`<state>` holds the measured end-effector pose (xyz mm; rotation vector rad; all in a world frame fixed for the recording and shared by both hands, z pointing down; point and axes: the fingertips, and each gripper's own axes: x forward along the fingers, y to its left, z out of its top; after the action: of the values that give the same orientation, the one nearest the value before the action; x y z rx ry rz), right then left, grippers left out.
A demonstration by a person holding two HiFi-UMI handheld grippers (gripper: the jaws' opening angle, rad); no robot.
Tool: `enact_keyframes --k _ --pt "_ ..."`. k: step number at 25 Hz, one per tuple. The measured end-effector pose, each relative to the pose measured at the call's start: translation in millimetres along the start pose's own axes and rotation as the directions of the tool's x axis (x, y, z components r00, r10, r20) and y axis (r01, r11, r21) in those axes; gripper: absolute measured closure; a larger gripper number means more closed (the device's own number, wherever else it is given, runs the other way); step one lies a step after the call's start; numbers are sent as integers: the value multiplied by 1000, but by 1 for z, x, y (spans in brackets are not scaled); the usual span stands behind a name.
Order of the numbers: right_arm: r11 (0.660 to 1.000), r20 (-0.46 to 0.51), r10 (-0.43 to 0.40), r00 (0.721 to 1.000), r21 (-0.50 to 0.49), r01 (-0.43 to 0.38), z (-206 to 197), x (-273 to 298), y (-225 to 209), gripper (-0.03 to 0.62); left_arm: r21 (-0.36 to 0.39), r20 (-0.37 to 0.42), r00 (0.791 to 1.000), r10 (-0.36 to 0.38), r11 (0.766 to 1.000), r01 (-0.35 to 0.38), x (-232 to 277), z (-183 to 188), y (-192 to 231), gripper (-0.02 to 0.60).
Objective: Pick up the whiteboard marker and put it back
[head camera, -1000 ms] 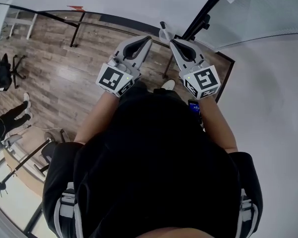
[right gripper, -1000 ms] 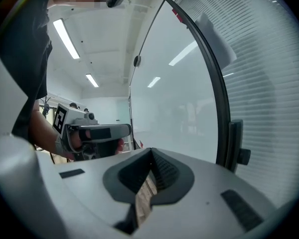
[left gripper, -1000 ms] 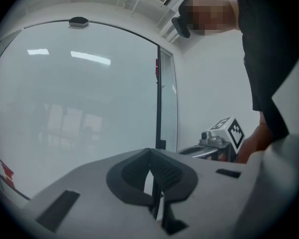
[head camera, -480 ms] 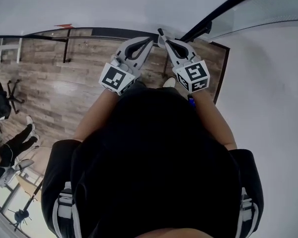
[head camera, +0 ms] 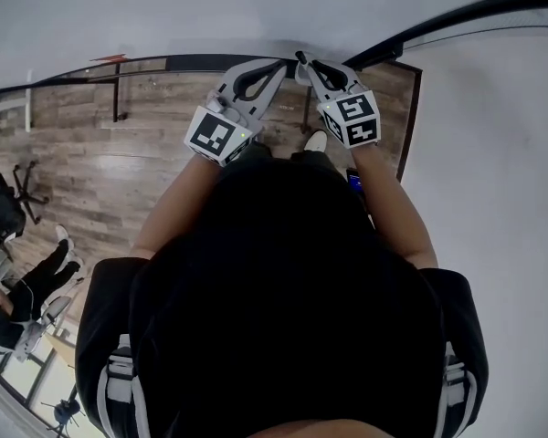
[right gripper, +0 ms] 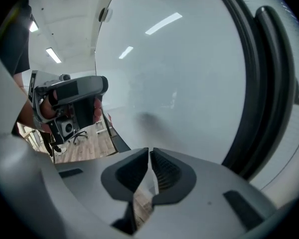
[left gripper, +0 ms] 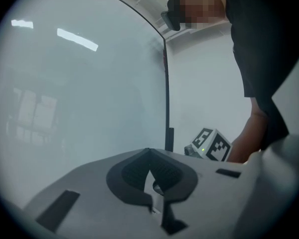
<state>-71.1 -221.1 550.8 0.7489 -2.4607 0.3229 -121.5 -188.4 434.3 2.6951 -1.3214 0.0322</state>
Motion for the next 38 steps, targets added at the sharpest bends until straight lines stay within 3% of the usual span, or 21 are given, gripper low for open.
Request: enact_keyframes --k 9,22,28,38 --pt "999 -110 -34 993 -27 31 -16 30 -7 517 -21 -2 999 -36 999 36 6 -8 4 577" --pt "996 -203 -45 978 -91 27 -32 46 1 517 -27 -6 1000 -5 1000 5 -7 -5 3 577" --pt "997 -143 -56 988 -58 48 -28 50 0 536 -32 -3 1000 30 999 -30 -17 -5 13 578" --pt "999 -39 -33 999 -24 32 -25 35 -2 536 -10 39 999 14 1000 -14 -11 -6 0 577"
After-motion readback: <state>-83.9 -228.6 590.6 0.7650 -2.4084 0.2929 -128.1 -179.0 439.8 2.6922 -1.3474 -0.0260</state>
